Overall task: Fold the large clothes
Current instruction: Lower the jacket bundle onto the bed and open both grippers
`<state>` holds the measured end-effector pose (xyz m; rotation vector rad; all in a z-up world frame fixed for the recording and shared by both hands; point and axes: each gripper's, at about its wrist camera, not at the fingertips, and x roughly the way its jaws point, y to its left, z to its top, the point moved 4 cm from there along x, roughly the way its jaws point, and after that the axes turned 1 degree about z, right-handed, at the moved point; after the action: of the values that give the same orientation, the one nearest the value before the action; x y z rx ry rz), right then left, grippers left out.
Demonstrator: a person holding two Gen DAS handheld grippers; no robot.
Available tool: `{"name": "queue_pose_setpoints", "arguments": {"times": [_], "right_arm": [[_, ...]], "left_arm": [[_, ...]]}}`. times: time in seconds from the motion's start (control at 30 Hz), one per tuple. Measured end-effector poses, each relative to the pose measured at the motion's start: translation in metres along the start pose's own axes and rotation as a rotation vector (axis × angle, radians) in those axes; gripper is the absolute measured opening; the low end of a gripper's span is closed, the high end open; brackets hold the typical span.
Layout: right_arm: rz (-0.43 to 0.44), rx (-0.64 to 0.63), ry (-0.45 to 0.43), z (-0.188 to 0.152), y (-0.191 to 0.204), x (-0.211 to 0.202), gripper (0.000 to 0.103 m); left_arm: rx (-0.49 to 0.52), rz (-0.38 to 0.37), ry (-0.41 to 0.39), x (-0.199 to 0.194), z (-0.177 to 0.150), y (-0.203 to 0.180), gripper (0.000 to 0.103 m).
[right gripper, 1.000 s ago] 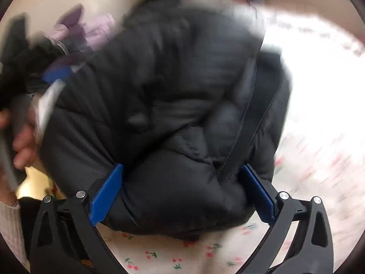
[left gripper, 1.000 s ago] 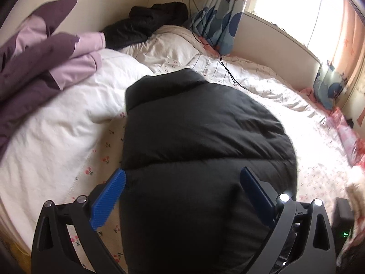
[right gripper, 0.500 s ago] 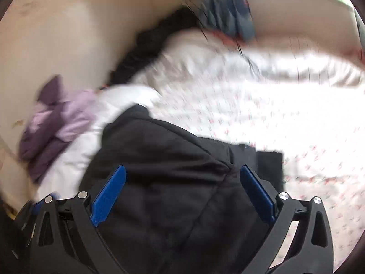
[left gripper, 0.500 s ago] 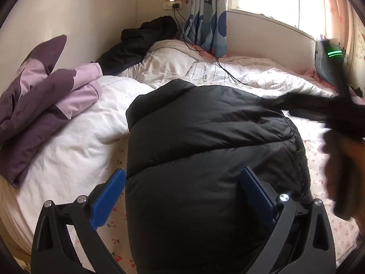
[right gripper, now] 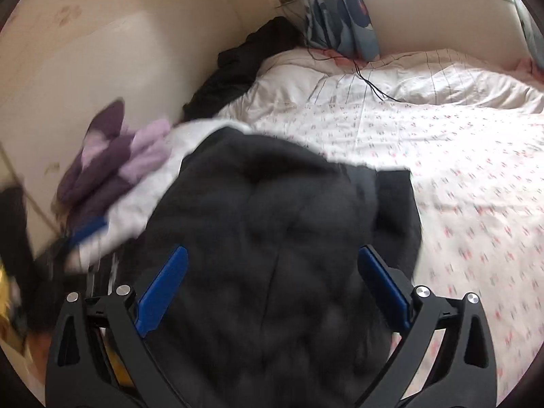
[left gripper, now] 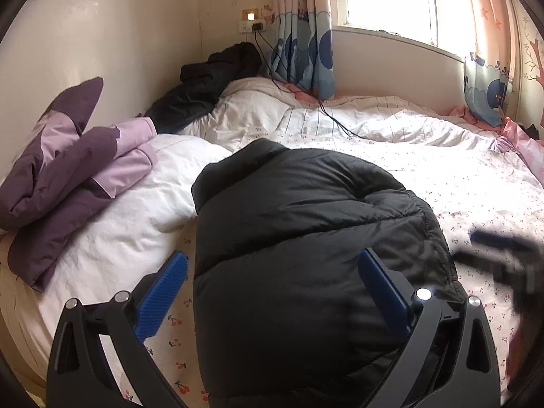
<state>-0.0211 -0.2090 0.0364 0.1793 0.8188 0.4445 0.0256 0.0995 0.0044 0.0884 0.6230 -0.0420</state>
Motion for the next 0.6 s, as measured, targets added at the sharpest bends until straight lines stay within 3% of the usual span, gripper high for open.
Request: {"name": "queue_pose_setpoints", "arguments": {"times": [0.1,0.13,0.23,0.4,0.53,0.6], "right_arm": [[-0.041,-0.028,0.171,-0.038,0.0,0.029,0.097],[-0.02,-0.014,0.217,-0.046,-0.002,0.041,0.097],[-0.02,0.027,0.216,-0.045,-0.006,0.037,0.097],[-0.069,0.012,0.135,-0.044,0.006,-0.012,0.097],[-0.187,-0.024,0.098,-0.056,0.016,-0.054,0.097],[-0.242,-0.035,0.092,-0.065,0.021,-0.07,0.097]], "left_arm": [[0.012,0.004,-0.007,-0.002,0.0,-0.003,0.096],[0.018,0.007,-0.011,-0.002,-0.001,-0.004,0.096],[0.041,0.02,-0.024,-0.001,-0.004,-0.007,0.096],[0.064,0.038,-0.023,-0.007,-0.005,-0.006,0.096],[-0.004,0.014,-0.042,-0.05,-0.007,-0.003,0.096],[-0.005,0.014,-0.013,-0.071,-0.018,-0.004,0.096]]}}
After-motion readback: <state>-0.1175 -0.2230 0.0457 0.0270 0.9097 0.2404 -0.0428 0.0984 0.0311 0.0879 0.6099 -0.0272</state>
